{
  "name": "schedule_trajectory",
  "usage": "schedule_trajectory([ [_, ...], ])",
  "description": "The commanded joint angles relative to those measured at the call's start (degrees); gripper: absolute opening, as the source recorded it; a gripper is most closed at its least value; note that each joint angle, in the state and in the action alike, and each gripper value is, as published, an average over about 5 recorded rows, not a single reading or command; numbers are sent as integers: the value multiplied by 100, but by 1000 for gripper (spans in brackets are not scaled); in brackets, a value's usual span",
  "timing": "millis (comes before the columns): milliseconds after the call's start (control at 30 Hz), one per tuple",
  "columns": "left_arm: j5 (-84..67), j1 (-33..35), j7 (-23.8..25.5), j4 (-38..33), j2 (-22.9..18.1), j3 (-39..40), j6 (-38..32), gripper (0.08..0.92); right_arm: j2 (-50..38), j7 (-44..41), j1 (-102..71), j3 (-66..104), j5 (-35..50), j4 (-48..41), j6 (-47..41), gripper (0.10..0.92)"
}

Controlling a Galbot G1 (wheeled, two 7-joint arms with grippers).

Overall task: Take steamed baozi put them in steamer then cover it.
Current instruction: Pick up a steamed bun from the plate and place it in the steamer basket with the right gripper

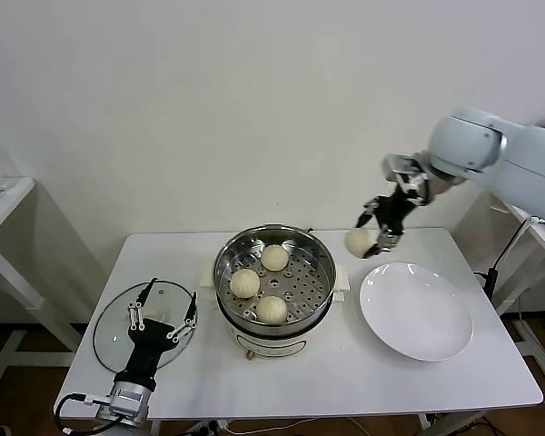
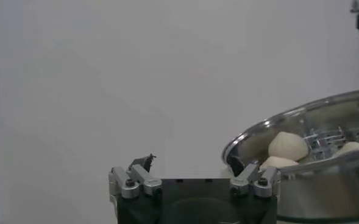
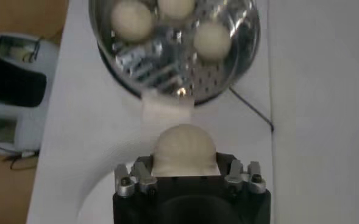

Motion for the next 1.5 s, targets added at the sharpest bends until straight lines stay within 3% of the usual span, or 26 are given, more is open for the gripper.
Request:
schedule_trajectory([
  [33,-101,-45,15,12,49,-95,-13,823,1621,257,308,-567,765,-135,-554,704],
  [300,-163,-60,15,10,95,-213,-15,823,2025,240,-427,-411,279,-476,-564,704],
  [833,-191,-159,47,191,121,-250,-54,823,1927,155,-1213,-184,-494,-916,-539,704],
  [1500,-182,-152,54,257,103,-229,-84,823,1958,114,-1634,37,-852,-1204,-517,704],
])
